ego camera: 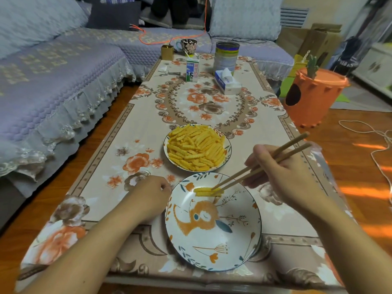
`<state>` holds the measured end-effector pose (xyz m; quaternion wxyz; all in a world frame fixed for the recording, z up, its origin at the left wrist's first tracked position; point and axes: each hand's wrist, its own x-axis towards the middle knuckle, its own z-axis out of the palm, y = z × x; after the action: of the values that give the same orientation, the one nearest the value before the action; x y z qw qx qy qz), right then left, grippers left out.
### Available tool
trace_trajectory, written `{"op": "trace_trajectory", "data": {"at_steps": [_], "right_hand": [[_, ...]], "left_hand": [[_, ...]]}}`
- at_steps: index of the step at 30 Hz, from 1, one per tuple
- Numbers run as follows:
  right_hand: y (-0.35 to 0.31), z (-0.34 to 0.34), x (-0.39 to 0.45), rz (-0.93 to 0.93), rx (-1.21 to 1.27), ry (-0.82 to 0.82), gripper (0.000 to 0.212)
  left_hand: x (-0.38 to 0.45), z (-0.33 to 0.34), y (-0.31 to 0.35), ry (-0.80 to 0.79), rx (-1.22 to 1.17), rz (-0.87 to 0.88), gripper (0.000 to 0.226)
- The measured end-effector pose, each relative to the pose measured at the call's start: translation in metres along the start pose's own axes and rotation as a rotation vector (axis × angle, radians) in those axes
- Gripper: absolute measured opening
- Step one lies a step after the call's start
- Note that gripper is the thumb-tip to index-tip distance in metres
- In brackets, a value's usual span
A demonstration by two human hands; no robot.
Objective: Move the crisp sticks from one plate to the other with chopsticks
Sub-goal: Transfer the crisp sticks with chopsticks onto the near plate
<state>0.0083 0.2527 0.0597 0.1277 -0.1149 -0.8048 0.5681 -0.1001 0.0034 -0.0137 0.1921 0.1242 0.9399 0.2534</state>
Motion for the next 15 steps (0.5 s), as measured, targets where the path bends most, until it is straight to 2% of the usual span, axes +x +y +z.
{"op": "trace_trajectory", "data": {"at_steps": [5, 11, 15], "right_hand": [[0.007, 0.003, 0.025, -0.006, 0.195, 0.373, 0.039], [0.013, 0.026, 0.047, 0.048, 0.293, 0.511, 0.045], [0.014, 0.038, 0.053, 0.060, 0.258, 0.569, 0.050]], "left_hand": [[0.001, 0.003, -0.003, -0.003, -0.051, -0.004, 0.027], [0.000, -0.002, 0.003, -0.007, -0.058, -0.005, 0.025], [-0.004, -0.004, 0.001, 0.005, -0.055, -0.030, 0.024]]}}
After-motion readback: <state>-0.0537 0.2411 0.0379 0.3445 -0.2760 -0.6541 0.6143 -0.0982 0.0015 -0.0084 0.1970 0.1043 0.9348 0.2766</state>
